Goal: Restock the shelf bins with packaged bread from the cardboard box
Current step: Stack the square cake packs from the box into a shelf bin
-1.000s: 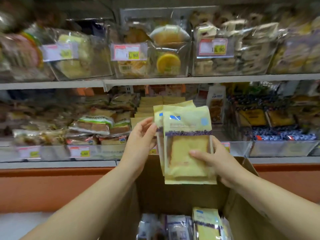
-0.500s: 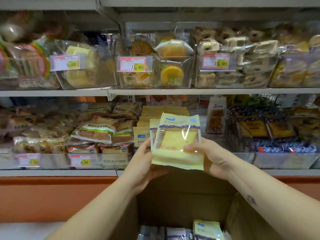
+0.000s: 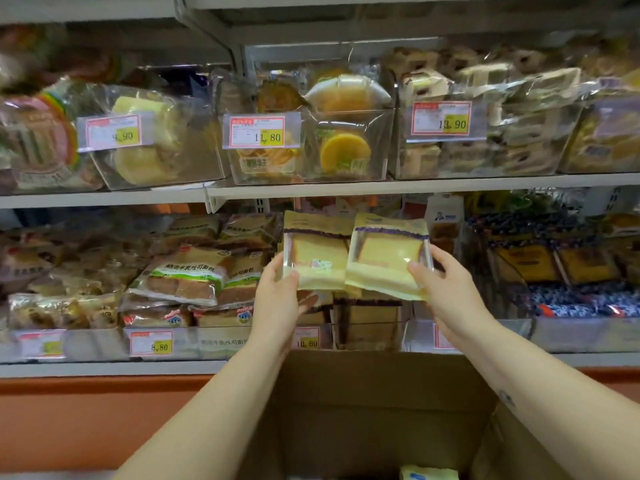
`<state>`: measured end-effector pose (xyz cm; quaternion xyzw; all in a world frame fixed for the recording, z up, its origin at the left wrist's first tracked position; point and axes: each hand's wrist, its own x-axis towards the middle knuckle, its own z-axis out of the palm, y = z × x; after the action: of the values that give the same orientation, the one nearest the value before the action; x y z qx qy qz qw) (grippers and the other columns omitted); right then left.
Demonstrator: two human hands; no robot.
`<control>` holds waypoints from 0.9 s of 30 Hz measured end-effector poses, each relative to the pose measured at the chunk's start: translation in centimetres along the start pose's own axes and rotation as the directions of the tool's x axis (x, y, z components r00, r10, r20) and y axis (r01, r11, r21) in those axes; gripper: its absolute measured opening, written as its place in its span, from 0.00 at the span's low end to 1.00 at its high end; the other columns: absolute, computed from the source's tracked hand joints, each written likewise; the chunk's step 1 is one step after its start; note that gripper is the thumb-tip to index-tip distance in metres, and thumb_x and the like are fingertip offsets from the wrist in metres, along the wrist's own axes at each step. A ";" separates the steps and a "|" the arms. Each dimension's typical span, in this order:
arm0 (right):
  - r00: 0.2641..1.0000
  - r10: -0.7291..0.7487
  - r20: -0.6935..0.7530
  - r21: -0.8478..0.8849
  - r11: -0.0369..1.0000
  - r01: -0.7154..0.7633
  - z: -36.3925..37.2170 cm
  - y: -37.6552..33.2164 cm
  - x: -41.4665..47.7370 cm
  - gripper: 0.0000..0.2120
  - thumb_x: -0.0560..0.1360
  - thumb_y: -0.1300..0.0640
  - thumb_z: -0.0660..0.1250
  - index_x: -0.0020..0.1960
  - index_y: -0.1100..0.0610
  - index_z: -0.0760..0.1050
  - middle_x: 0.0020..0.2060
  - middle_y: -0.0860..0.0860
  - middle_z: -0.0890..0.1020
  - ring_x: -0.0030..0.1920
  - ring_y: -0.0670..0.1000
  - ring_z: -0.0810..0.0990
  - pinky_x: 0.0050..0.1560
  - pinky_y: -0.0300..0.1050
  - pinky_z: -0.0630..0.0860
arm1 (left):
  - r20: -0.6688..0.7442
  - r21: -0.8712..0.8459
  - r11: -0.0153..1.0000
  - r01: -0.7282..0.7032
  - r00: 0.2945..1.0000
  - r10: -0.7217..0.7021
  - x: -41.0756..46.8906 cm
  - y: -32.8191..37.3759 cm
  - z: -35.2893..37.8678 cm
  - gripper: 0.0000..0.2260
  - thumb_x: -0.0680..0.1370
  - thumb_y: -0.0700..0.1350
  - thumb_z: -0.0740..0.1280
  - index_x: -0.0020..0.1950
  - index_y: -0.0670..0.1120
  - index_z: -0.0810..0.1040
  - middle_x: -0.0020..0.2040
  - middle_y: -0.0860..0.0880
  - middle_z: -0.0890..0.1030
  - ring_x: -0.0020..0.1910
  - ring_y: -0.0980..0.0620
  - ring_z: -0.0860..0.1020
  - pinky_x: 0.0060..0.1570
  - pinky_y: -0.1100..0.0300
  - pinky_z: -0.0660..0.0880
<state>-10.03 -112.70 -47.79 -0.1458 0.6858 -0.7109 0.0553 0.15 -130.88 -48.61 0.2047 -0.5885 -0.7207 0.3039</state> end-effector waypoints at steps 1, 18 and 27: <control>1.000 0.004 -0.021 0.000 1.000 -0.004 0.3 0.2 1.2 0.25 0.79 0.54 0.64 0.74 0.50 0.62 0.68 0.51 0.72 0.65 0.53 0.73 0.65 0.57 0.72 | -0.020 0.021 1.000 -0.018 1.000 0.018 0.9 0.0 0.2 0.17 0.83 0.42 0.56 0.71 0.53 0.67 0.60 0.49 0.78 0.53 0.52 0.80 0.46 0.56 0.79; 0.993 -0.104 -0.052 -0.427 0.901 0.072 4.1 2.1 13.3 0.12 0.79 0.57 0.60 0.57 0.61 0.76 0.50 0.54 0.78 0.53 0.55 0.78 0.41 0.42 0.67 | -0.066 0.742 0.670 0.000 0.995 0.074 12.3 0.6 2.7 0.29 0.80 0.42 0.61 0.79 0.49 0.52 0.76 0.43 0.58 0.69 0.42 0.68 0.68 0.51 0.67; 0.963 -0.112 0.246 -0.652 0.715 0.250 4.1 2.8 12.5 0.21 0.78 0.51 0.63 0.70 0.48 0.68 0.74 0.51 0.61 0.73 0.52 0.62 0.69 0.43 0.60 | 0.067 0.997 0.038 -0.069 0.996 0.053 12.6 0.4 1.7 0.24 0.79 0.42 0.57 0.73 0.61 0.63 0.78 0.52 0.54 0.74 0.42 0.59 0.72 0.44 0.56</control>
<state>-21.15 -120.27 -48.85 -0.2892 0.8712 -0.3967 -0.0070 -10.07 -138.29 -47.06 0.3287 -0.9333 -0.1001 0.1042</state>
